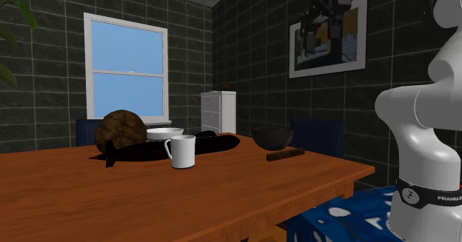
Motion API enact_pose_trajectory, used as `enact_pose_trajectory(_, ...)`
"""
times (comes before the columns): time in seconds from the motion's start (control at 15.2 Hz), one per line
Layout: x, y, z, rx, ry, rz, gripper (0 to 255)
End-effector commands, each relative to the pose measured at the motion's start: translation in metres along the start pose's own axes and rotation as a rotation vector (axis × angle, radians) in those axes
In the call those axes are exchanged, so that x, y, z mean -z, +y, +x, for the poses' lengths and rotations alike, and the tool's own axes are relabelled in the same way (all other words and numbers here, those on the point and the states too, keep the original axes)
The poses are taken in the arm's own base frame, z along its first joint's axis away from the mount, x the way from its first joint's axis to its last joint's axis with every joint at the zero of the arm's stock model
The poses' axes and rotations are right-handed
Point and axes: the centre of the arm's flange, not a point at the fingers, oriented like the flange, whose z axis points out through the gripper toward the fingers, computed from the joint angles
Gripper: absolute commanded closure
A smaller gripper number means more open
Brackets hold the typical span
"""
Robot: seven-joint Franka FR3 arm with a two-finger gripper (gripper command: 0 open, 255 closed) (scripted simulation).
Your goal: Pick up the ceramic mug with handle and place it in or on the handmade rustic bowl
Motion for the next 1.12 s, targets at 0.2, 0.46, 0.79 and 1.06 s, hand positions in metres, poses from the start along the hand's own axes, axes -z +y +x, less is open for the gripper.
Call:
enact_pose_trajectory(0.2, -0.017, 0.026, 0.026, -0.005, -0.002, 0.003, 0)
enact_pose_trajectory(0.46, -0.04, 0.06, 0.06, -0.011, -0.005, 0.007, 0)
enact_pose_trajectory(0.79, -0.068, 0.103, 0.103, -0.019, -0.009, 0.011, 0)
enact_pose_trajectory(1.06, -0.092, 0.137, 0.136, -0.025, -0.012, 0.015, 0)
